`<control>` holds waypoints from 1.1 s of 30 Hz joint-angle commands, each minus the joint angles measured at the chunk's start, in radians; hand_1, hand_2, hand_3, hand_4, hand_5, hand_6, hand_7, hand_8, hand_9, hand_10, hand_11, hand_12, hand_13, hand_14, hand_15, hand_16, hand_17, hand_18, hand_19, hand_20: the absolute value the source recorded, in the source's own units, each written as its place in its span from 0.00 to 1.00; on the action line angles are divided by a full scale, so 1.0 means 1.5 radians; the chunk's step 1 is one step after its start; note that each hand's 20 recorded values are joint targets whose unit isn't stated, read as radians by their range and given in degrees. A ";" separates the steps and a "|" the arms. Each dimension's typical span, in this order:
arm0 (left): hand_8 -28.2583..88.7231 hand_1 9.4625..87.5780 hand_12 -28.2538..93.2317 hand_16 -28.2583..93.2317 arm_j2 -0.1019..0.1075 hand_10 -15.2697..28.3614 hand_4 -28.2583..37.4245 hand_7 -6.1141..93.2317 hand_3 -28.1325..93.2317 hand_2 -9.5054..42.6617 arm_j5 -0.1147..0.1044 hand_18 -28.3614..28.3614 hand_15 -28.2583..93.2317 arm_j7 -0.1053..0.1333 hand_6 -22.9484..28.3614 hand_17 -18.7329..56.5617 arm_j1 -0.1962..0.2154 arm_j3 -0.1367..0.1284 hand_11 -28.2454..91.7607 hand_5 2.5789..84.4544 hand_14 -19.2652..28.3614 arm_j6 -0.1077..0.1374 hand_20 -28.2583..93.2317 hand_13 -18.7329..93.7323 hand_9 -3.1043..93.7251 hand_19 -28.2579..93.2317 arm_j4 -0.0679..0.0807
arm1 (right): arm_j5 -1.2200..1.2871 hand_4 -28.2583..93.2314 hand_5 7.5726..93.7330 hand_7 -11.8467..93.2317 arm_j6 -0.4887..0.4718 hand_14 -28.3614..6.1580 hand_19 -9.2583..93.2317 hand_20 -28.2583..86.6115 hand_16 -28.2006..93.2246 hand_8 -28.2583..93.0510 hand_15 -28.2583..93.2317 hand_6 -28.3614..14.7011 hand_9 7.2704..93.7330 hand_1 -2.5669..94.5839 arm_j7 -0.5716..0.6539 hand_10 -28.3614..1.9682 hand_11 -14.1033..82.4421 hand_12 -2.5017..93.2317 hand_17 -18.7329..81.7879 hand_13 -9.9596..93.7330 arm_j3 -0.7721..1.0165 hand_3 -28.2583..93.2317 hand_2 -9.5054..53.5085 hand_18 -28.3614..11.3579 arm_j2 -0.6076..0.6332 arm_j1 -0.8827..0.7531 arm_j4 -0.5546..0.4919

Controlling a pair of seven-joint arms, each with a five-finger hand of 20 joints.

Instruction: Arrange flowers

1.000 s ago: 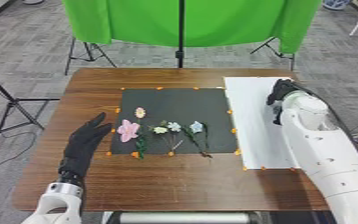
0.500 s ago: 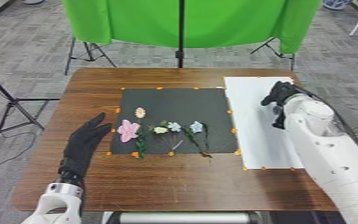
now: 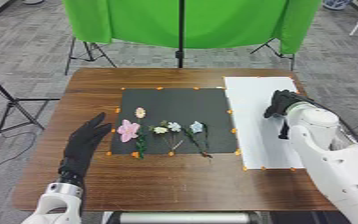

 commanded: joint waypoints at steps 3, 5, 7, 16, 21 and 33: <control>0.20 0.13 0.33 0.23 -0.005 0.65 0.02 0.10 0.76 0.20 0.002 0.68 0.30 -0.006 0.52 0.31 0.008 -0.004 0.34 0.46 0.68 -0.006 0.36 0.45 0.49 0.24 0.000 | 0.027 0.09 0.65 0.30 0.104 0.75 1.00 0.69 0.50 0.29 0.72 0.62 0.81 0.62 -0.001 0.47 0.28 0.35 0.81 0.94 0.019 0.70 0.00 0.46 0.003 -0.085 -0.009; 0.20 0.13 0.33 0.23 -0.006 0.65 0.02 0.10 0.76 0.20 0.002 0.68 0.30 -0.005 0.52 0.31 0.008 -0.004 0.34 0.46 0.68 -0.004 0.36 0.45 0.49 0.24 -0.001 | 0.045 0.11 0.70 0.32 0.128 0.78 1.00 0.69 0.51 0.38 0.72 0.59 0.89 0.70 0.000 0.56 0.24 0.42 0.83 0.95 0.019 0.65 0.00 0.49 0.004 -0.088 -0.010; 0.20 0.13 0.33 0.23 -0.006 0.65 0.02 0.10 0.76 0.20 0.001 0.68 0.30 -0.005 0.52 0.31 0.008 -0.003 0.34 0.46 0.68 -0.003 0.36 0.45 0.49 0.24 -0.001 | 0.059 0.12 0.76 0.34 0.143 0.79 1.00 0.69 0.51 0.40 0.71 0.60 0.94 0.74 -0.003 0.60 0.24 0.44 0.84 0.97 0.023 0.64 0.00 0.51 0.006 -0.089 -0.016; 0.20 0.13 0.33 0.23 -0.005 0.65 0.02 0.10 0.76 0.20 0.003 0.68 0.30 -0.006 0.52 0.31 0.008 -0.004 0.34 0.46 0.68 -0.008 0.36 0.45 0.49 0.24 0.000 | 0.195 0.12 0.79 0.34 0.180 0.80 1.00 0.68 0.52 0.40 0.70 0.60 0.97 0.74 -0.025 0.61 0.24 0.46 0.86 0.99 0.003 0.65 0.00 0.52 0.034 -0.076 -0.130; 0.20 0.13 0.33 0.23 -0.005 0.65 0.02 0.10 0.76 0.20 0.003 0.68 0.30 -0.007 0.52 0.31 0.009 -0.003 0.34 0.46 0.68 -0.008 0.36 0.45 0.49 0.24 -0.001 | 0.254 0.12 0.79 0.34 0.147 0.81 1.00 0.69 0.52 0.40 0.70 0.60 0.98 0.73 -0.049 0.62 0.25 0.46 0.86 0.99 -0.050 0.66 0.00 0.52 0.042 -0.053 -0.172; 0.20 0.13 0.33 0.23 -0.002 0.65 0.02 0.10 0.76 0.20 0.003 0.68 0.30 -0.014 0.52 0.31 0.006 -0.004 0.34 0.45 0.68 -0.011 0.36 0.45 0.49 0.24 0.000 | 0.251 0.11 0.79 0.34 0.070 0.81 1.00 0.69 0.53 0.40 0.70 0.60 0.97 0.72 -0.079 0.61 0.24 0.46 0.86 0.99 -0.148 0.67 0.00 0.52 0.036 -0.031 -0.172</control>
